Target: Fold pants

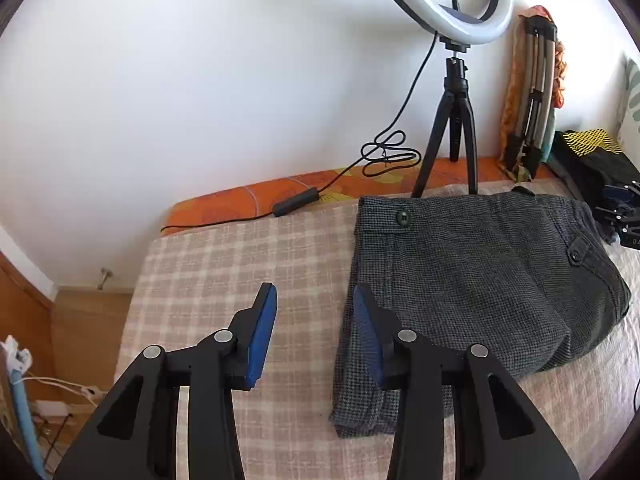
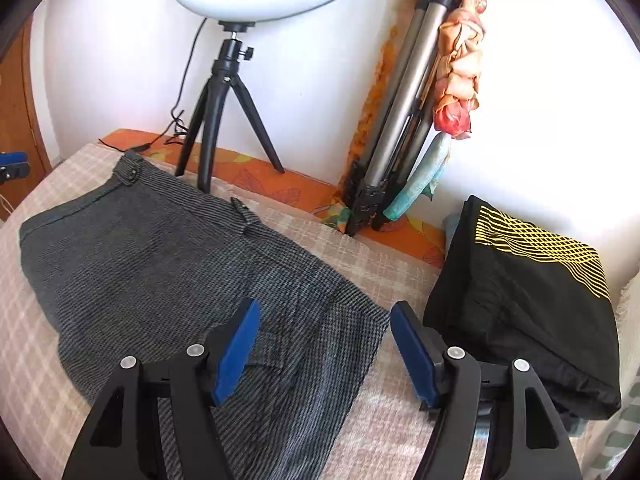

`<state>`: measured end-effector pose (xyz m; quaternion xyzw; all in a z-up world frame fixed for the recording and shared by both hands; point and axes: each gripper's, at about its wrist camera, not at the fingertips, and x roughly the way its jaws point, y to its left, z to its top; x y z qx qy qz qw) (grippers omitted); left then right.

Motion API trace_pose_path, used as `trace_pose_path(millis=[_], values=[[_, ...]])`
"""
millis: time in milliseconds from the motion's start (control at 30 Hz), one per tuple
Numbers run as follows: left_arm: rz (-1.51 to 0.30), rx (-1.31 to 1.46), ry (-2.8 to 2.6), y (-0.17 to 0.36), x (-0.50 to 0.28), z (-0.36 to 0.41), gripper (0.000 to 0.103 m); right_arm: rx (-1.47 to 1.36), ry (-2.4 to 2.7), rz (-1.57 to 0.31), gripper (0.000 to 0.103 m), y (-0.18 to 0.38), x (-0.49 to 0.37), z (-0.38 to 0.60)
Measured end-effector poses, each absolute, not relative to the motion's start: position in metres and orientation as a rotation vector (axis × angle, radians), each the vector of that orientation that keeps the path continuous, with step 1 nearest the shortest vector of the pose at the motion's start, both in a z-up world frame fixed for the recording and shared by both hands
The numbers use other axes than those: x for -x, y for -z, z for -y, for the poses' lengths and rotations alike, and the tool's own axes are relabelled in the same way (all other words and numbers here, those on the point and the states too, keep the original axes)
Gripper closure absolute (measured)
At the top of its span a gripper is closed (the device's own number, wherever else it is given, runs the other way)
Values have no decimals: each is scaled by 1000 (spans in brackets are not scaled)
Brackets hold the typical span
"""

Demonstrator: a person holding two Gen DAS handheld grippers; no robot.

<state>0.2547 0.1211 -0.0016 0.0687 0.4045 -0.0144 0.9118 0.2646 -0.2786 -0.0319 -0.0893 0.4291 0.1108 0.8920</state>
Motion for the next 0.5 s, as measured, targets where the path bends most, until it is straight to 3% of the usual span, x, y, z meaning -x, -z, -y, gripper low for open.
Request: trace_pose_path(millis=[267, 500], values=[[-851, -26, 151, 13, -195, -100, 61, 98, -374, -920, 28, 20, -166, 255], [-908, 97, 160, 36, -177, -79, 61, 192, -466, -880, 28, 28, -136, 212]])
